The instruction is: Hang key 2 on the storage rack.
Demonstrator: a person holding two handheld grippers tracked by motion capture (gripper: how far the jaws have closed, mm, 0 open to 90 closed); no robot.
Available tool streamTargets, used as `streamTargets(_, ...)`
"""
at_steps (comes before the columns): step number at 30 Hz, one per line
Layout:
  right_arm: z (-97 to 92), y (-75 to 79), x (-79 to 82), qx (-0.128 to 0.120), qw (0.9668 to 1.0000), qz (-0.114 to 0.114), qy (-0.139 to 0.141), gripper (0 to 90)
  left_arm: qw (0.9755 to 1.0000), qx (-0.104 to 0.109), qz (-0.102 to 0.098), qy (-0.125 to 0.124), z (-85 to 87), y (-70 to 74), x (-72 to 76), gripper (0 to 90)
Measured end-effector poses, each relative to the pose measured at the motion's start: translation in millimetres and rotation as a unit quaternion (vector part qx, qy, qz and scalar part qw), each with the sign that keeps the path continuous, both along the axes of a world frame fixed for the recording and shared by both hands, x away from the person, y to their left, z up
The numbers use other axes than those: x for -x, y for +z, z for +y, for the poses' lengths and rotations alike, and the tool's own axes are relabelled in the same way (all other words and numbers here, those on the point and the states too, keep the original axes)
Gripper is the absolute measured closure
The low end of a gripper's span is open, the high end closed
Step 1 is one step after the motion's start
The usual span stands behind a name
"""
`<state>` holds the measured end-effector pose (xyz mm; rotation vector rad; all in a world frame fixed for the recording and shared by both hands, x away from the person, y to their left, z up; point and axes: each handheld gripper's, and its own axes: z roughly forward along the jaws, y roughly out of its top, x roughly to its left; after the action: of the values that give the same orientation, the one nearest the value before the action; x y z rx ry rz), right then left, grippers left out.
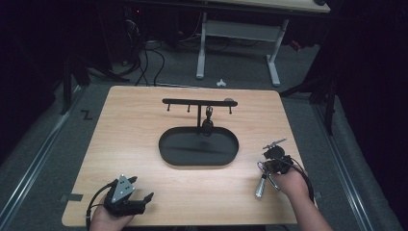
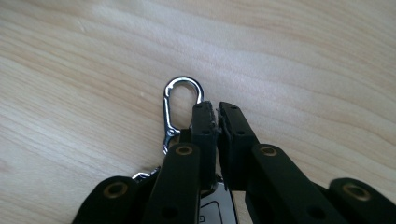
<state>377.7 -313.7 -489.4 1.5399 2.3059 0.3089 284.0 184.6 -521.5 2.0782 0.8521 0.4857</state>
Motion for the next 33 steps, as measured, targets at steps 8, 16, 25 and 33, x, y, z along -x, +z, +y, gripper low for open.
streamTargets(8,8.3,5.4,9.3,-0.034,0.9993,-0.010,0.009,73.1,1.0000,-0.003,0.001,-0.003,-1.4,-0.3,-0.3,18.5)
streamTargets(16,12.8,-2.7,13.7,-0.018,0.9995,-0.014,0.023,65.3,1.0000,-0.004,0.003,-0.005,-1.8,-1.2,-0.5,18.5)
streamTargets(25,8.1,-7.6,14.4,-0.028,0.9993,-0.010,0.025,73.3,1.0000,-0.003,0.003,-0.006,-1.7,-1.5,-0.6,18.5)
streamTargets(33,7.2,-5.3,12.1,-0.010,0.9996,-0.006,0.025,80.6,1.0000,-0.003,0.005,-0.008,-2.1,-1.6,-0.4,18.5)
